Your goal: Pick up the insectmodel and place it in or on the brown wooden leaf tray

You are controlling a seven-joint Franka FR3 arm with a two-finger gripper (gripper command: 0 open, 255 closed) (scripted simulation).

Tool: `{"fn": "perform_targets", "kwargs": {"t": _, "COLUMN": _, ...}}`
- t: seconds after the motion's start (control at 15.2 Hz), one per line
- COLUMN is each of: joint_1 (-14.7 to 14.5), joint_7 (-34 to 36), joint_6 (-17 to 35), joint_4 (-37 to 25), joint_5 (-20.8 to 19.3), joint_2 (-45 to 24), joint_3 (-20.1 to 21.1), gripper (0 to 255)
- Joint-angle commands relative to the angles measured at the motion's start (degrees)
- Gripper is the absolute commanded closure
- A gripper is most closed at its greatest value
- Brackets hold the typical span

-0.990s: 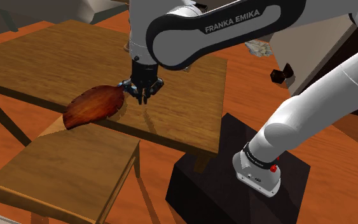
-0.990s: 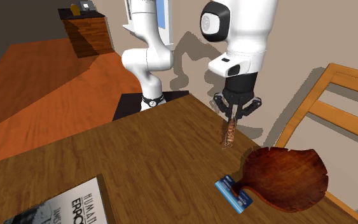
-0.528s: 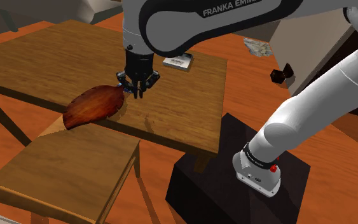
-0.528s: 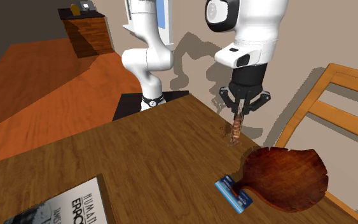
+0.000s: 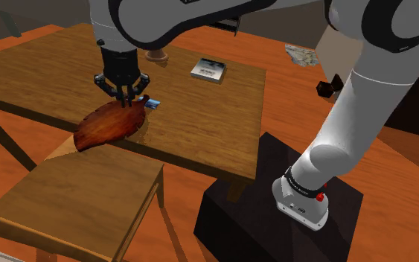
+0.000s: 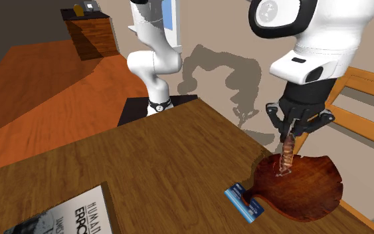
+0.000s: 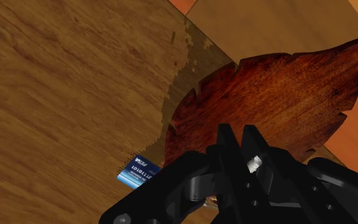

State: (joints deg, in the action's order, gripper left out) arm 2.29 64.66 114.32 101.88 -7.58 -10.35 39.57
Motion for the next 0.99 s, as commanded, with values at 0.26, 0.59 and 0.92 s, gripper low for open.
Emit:
{"fn": "perform_targets", "kwargs": {"t": 0.26, "joint_1": -6.39, "joint_7": 4.36, "joint_6": -4.86, "joint_4": -16.12, "joint_5": -8.61, "joint_2": -14.01, "joint_3": -1.83, "gripper": 255}}
{"fn": "perform_targets", "kwargs": {"t": 0.59, "joint_1": -6.22, "joint_7": 4.87, "joint_6": -1.36, "joint_4": -13.11, "joint_5": -9.22, "joint_2": -14.66, "joint_3": -2.19, "gripper": 255}}
{"fn": "perform_targets", "kwargs": {"t": 0.92, "joint_1": -6.23, "joint_7": 5.48, "joint_6": 1.97, "joint_4": -10.53, "joint_5": -10.06, "joint_2": -15.63, "joint_3": -2.65, "gripper": 255}}
